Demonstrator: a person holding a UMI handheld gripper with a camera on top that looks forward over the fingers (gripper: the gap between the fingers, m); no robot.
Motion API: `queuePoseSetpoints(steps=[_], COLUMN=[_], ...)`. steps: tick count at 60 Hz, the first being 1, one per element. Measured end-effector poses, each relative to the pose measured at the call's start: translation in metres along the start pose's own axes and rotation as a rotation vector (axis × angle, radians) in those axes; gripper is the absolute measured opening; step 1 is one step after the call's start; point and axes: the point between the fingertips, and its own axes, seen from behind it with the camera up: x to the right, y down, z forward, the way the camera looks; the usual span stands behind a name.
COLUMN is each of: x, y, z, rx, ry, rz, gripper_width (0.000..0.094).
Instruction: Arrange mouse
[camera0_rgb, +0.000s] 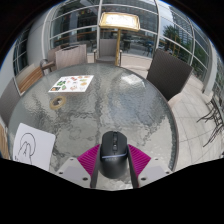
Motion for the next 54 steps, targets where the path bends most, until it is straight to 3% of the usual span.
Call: queuePoseSetpoints(steps=[13, 18, 23, 30, 37, 41, 48, 54], x=[0.001, 0.0, -0.002, -0.02, -0.07, -0.106, -0.182, -0.236], y=[-0.002, 0.001, -0.006, -0.088, -0.168, -0.197, -0.207, -0.188], z=[-0.001, 0.0, -0.015, -0.07, -0.143, -0.174, -0.209, -0.185], rx=[0.012, -0.029, -0.085, 0.052, 0.212, 0.261, 0.312, 0.266], ry=[0.056, 0.087, 0.1, 0.136, 0.111, 0.095, 0.056, 0.031], rz=[0.034, 0.059, 0.094, 0.121, 0.137, 0.121, 0.099, 0.039], gripper_width=[0.0404, 0.0292, 0.0293, 0.0294, 0.0295, 0.0295, 0.0294, 0.0292])
